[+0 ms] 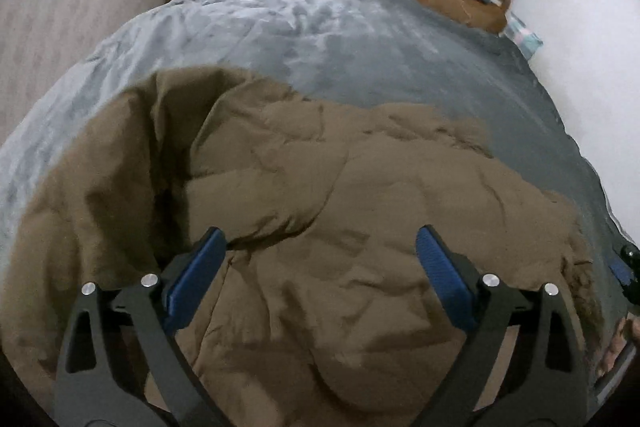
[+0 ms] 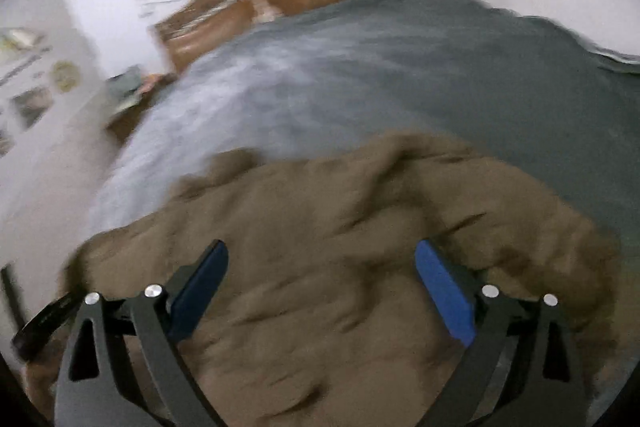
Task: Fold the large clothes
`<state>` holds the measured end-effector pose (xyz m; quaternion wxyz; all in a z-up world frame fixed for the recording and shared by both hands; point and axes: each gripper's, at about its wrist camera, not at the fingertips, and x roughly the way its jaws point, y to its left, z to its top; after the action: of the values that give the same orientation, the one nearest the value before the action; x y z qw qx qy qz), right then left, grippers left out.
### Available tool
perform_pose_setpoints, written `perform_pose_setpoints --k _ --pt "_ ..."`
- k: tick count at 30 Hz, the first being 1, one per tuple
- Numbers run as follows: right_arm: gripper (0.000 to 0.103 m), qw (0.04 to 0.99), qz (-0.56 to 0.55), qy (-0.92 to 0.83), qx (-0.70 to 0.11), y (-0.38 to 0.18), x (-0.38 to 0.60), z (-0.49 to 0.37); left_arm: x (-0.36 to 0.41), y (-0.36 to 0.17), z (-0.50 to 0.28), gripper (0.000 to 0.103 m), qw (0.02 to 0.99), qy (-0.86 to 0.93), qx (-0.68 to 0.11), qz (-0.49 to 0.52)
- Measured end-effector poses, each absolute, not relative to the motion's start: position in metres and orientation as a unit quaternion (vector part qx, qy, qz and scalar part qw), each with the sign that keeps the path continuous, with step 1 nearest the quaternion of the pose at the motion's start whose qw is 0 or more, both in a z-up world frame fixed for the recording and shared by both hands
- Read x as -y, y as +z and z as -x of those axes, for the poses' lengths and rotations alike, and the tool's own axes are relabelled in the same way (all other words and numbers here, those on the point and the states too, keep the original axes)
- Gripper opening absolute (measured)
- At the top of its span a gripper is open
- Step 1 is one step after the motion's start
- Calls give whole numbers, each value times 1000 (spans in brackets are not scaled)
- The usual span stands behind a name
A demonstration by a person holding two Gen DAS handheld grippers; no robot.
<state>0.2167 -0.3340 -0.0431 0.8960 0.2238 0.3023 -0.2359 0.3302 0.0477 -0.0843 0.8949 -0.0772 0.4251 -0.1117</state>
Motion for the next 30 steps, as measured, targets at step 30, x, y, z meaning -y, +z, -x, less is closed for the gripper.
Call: perform_pose_setpoints --k 30 --pt "67 787 -56 -420 -448 -133 386 -88 -58 -75 -317 95 906 -101 -409 24"
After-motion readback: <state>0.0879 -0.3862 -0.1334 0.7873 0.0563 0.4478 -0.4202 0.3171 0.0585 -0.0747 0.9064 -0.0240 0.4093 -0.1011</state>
